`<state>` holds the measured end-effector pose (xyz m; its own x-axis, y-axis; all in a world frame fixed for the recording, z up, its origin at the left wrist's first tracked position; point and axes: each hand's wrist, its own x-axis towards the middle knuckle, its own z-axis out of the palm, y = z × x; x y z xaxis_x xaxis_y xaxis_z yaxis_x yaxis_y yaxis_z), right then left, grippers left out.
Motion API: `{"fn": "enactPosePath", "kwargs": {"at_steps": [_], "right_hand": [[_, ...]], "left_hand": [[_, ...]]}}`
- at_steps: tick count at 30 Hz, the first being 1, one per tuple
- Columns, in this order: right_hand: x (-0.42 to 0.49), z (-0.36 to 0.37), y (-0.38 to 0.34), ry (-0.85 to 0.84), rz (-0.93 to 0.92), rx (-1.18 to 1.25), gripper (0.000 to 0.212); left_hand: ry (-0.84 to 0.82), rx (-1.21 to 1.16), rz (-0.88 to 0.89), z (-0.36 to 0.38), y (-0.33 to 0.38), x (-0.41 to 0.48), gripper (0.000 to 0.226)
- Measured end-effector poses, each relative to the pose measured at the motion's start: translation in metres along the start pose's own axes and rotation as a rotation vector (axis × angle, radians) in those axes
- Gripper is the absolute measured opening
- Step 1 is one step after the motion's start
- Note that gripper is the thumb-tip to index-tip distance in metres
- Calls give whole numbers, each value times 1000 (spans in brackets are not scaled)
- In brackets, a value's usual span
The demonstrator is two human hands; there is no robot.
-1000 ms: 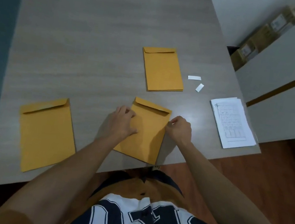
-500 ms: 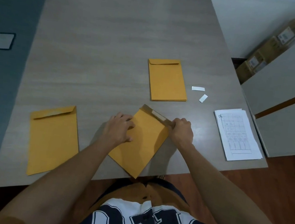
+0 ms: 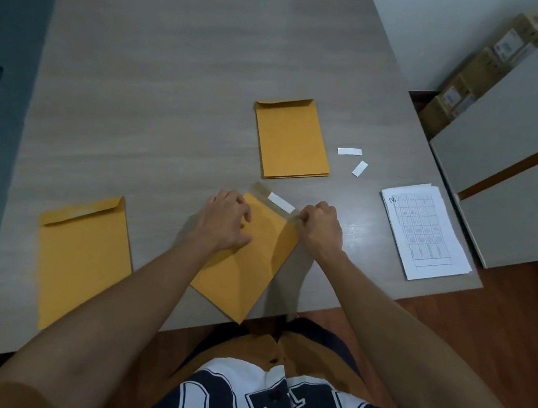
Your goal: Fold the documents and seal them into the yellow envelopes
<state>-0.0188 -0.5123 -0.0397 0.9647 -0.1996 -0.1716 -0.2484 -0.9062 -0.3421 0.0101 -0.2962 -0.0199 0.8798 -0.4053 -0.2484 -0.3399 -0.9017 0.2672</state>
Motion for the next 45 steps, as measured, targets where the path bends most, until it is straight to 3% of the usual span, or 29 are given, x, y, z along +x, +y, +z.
{"fn": "enactPosePath", "kwargs": {"at_steps": [11, 19, 29, 32, 33, 37, 41, 45], "right_hand": [[8, -36, 55, -3, -7, 162, 19], [8, -88, 159, 34, 85, 115, 32], [8, -124, 278, 75, 291, 8, 60], [9, -128, 292, 25, 295, -9, 66], [9, -128, 295, 5, 296, -15, 68], [7, -125, 301, -43, 265, -16, 70], [4, -120, 301, -33, 233, -31, 71], [5, -120, 303, -31, 219, -34, 73]], "left_hand": [[162, -188, -39, 7, 89, 32, 14], [170, -313, -114, 32, 200, 65, 28], [24, -609, -370, 80, 311, 94, 50], [-2, -637, -401, 88, 324, 99, 20], [8, -645, -403, 90, 327, 101, 20], [12, -670, -436, 96, 333, 109, 26], [13, -695, -509, 102, 335, 115, 71], [11, -718, -590, 95, 341, 116, 67]]}}
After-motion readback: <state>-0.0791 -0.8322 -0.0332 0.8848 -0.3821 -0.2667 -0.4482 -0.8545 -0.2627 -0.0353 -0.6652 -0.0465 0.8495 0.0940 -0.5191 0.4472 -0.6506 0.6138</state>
